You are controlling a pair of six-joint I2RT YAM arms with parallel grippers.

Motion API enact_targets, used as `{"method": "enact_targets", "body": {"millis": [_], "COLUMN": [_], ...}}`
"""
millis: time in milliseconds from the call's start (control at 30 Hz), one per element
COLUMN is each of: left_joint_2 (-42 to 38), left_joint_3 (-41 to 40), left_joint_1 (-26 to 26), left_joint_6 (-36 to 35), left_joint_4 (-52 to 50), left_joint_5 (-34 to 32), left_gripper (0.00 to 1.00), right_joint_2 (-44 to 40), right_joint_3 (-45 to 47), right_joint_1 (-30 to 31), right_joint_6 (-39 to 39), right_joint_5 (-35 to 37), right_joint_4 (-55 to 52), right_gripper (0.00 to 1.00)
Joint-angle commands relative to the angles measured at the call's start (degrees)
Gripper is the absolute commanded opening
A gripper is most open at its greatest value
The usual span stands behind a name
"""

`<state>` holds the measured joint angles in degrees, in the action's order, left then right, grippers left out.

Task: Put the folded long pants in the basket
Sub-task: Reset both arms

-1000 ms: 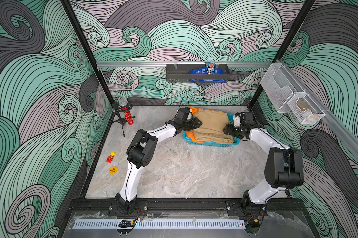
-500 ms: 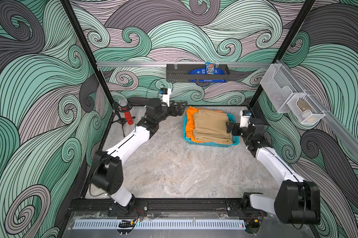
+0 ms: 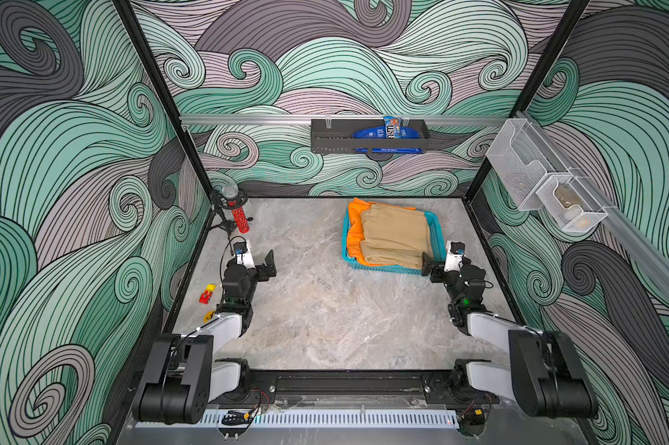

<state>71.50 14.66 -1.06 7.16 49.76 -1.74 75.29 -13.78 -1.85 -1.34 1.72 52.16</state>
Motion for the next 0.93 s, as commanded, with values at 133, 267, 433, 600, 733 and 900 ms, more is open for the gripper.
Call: {"method": "enact_targets", "body": {"millis": [133, 267, 433, 600, 733, 900], "left_joint_2": [9.6, 19.5, 16.3, 18.7, 19.0, 18.8], "left_joint_3": [-0.5, -5.6, -2.9, -3.1, -3.4, -3.2], "left_joint_1": [3.3, 3.1, 1.9, 1.6, 1.6, 1.6], "left_joint_6": [-2.1, -4.7, -6.7, -7.2, -7.1, -7.1], "left_joint_4": [17.1, 36.0, 25.8, 29.8, 31.2, 30.0], "left_joint_5": [5.3, 9.6, 10.2, 10.2, 10.1, 9.9], "left_gripper": [0.99, 0.99, 0.99, 0.99, 0.99, 0.99], "right_joint_2": [15.0, 14.4, 13.4, 13.9, 14.0, 13.8], "right_joint_3": [5.4, 3.9, 2.2, 1.8, 1.0, 1.4], "right_joint_1": [-0.4, -0.8, -1.0, -0.7, -0.7, -0.7], "right_joint_6": [0.6, 0.8, 0.9, 1.8, 1.6, 1.6], "right_joint_5": [7.4, 5.0, 4.6, 2.6, 2.9, 3.0], "right_joint_4": [35.7, 31.2, 26.2, 26.2, 24.5, 25.5], "right_gripper": [1.0, 1.0, 1.0, 1.0, 1.0, 1.0]}}
